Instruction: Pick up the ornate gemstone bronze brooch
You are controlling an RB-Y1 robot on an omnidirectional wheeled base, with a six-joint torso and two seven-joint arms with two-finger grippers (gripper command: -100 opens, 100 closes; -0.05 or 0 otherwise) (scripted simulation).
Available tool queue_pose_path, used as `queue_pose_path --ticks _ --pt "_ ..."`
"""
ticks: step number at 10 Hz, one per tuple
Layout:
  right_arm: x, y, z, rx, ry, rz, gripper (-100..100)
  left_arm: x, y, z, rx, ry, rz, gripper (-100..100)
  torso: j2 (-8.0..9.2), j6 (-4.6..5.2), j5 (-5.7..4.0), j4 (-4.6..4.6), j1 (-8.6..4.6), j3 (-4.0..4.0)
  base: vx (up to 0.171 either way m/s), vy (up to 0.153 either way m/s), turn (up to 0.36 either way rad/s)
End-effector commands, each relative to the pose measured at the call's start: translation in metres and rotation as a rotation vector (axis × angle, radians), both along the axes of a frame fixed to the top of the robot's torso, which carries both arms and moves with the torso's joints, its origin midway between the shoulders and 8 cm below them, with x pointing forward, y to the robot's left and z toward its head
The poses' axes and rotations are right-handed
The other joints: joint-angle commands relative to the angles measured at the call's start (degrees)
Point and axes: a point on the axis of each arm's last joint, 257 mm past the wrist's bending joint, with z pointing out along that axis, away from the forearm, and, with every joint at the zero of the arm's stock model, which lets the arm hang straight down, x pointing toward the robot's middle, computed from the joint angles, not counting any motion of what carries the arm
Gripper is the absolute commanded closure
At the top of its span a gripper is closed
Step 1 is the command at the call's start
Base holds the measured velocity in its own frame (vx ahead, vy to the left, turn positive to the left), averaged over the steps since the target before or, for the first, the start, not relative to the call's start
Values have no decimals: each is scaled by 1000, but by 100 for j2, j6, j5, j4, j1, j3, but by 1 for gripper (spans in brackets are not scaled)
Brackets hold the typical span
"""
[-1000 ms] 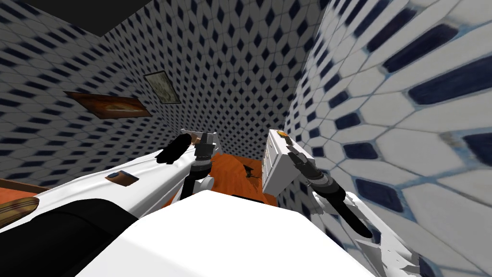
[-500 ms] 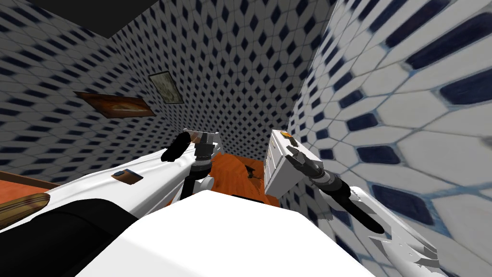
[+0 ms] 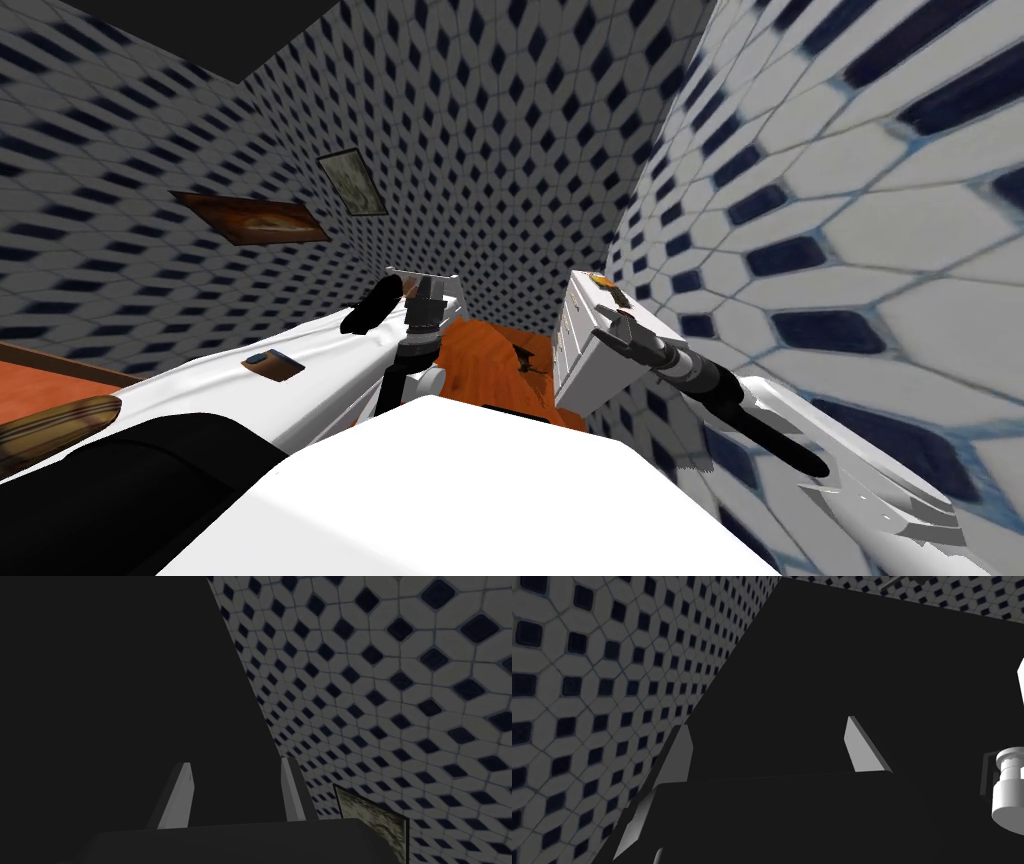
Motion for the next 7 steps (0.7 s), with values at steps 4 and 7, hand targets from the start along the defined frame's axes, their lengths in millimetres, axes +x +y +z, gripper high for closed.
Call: queue_pose_path --ticks 4,7 --pt "1 -5 -12 -164 -17 30 -100 0 0 0 0 0 0 0 -5 1 2 -1 5 -3 23 49 23" --pt "4 -17 -28 -319 -35 51 -100 0 0 0 0 0 0 0 -2 1 -1 -1 -4 -2 29 36 35"
